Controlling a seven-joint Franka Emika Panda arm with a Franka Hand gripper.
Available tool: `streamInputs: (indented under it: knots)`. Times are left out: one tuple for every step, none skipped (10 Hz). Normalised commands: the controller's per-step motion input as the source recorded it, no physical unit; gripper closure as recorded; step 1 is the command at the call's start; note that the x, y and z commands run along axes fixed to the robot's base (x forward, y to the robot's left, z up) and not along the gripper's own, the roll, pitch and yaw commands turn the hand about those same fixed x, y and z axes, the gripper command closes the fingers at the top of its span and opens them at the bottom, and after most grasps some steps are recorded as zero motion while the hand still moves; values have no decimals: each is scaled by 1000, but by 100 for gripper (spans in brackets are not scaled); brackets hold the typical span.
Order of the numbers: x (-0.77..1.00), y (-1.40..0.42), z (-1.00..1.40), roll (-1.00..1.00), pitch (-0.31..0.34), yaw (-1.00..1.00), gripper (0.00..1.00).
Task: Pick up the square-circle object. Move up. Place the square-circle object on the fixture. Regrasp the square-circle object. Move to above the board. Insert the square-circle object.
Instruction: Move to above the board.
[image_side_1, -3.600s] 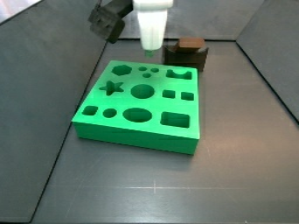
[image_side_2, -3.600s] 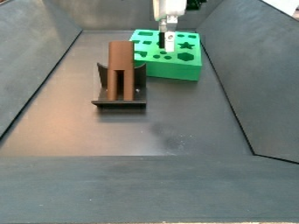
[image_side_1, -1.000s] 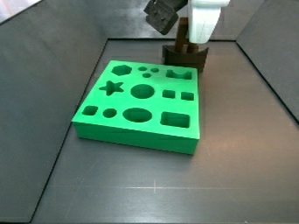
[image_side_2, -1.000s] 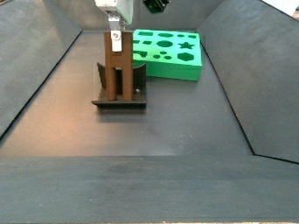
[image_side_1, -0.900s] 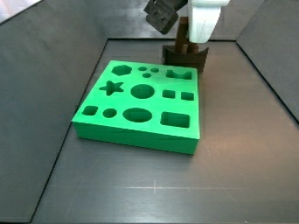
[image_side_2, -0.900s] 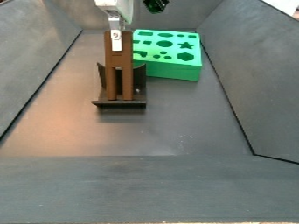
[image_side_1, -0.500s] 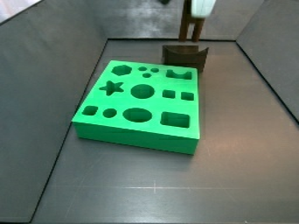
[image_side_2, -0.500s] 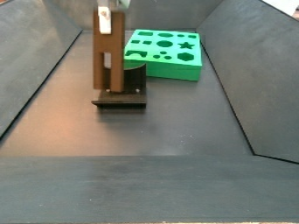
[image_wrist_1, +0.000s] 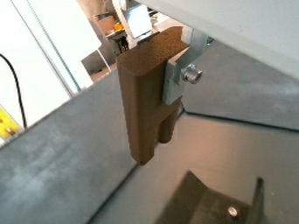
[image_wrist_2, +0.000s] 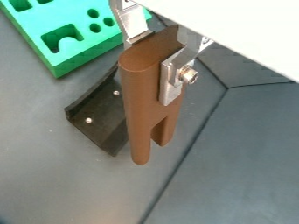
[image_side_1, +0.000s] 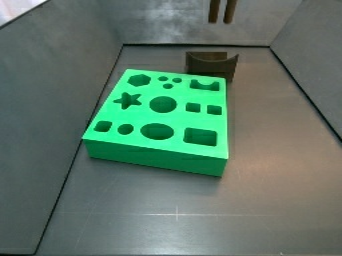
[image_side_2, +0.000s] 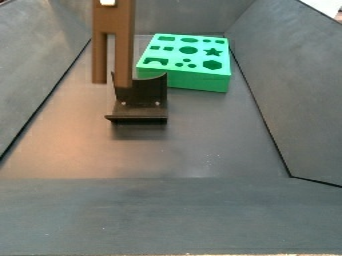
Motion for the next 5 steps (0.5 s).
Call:
streamInputs:
  knots:
    - [64, 146, 925, -61, 180, 20, 100]
    - [43, 67, 712, -65, 162, 43, 100]
    - [34, 33, 554, -67, 148, 50, 100]
    - [28, 20, 451, -67, 141, 53, 100]
    - [24, 4, 195, -63, 123, 49, 100]
